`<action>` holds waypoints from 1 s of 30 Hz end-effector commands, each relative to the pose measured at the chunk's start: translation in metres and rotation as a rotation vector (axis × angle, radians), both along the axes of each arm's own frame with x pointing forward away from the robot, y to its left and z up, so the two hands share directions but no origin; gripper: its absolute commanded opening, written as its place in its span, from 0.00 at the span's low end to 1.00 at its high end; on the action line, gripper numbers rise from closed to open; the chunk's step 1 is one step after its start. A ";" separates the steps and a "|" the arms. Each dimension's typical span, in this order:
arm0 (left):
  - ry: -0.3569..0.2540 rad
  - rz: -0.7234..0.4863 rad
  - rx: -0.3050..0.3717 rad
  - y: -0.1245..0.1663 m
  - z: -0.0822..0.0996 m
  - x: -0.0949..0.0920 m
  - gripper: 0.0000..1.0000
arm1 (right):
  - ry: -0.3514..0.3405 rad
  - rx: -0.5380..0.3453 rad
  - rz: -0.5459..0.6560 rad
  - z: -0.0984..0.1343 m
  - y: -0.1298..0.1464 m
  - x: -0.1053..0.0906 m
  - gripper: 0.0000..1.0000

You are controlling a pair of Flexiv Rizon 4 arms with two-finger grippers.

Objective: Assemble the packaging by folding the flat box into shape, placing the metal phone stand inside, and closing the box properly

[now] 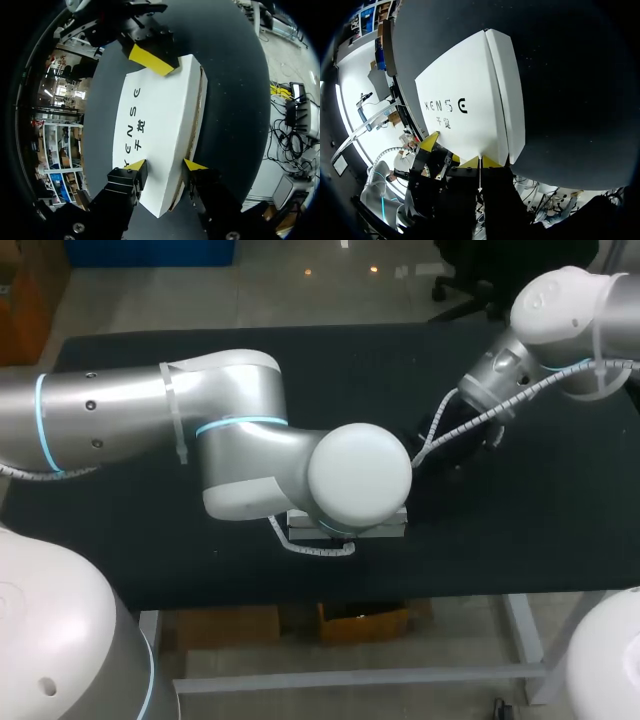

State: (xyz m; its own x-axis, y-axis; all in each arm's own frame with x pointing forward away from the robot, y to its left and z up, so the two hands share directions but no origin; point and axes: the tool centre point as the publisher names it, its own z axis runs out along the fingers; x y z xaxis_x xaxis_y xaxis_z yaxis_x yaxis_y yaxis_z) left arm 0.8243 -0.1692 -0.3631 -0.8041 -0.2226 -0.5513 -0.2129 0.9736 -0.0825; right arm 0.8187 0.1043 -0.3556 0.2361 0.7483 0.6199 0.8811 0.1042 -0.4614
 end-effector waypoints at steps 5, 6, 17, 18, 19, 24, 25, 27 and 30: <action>-0.012 -0.014 -0.035 0.008 0.011 -0.006 0.46 | 0.005 0.001 0.003 -0.001 0.000 0.002 0.00; -0.015 -0.017 -0.040 0.009 0.013 -0.007 0.46 | 0.005 0.001 0.002 -0.001 0.000 0.002 0.00; 0.018 -0.014 -0.198 0.025 0.037 -0.007 0.11 | 0.006 0.000 0.001 -0.002 0.000 0.002 0.00; 0.027 -0.002 -0.216 0.026 0.038 -0.006 0.00 | 0.006 0.000 0.001 -0.002 0.000 0.002 0.00; 0.036 0.002 -0.236 0.027 0.040 -0.005 0.00 | 0.005 0.000 0.001 -0.002 0.000 0.002 0.00; 0.080 0.053 -0.307 0.035 0.041 0.003 0.00 | 0.006 0.000 0.000 -0.002 0.000 0.002 0.00; 0.093 0.054 -0.320 0.036 0.041 0.004 0.00 | 0.006 0.001 -0.001 -0.002 0.000 0.002 0.00; 0.107 0.070 -0.332 0.039 0.038 0.006 0.00 | 0.007 0.001 -0.002 -0.002 0.000 0.002 0.00; 0.138 0.085 -0.350 0.042 0.031 0.011 0.00 | 0.008 0.002 -0.003 -0.003 -0.001 0.002 0.00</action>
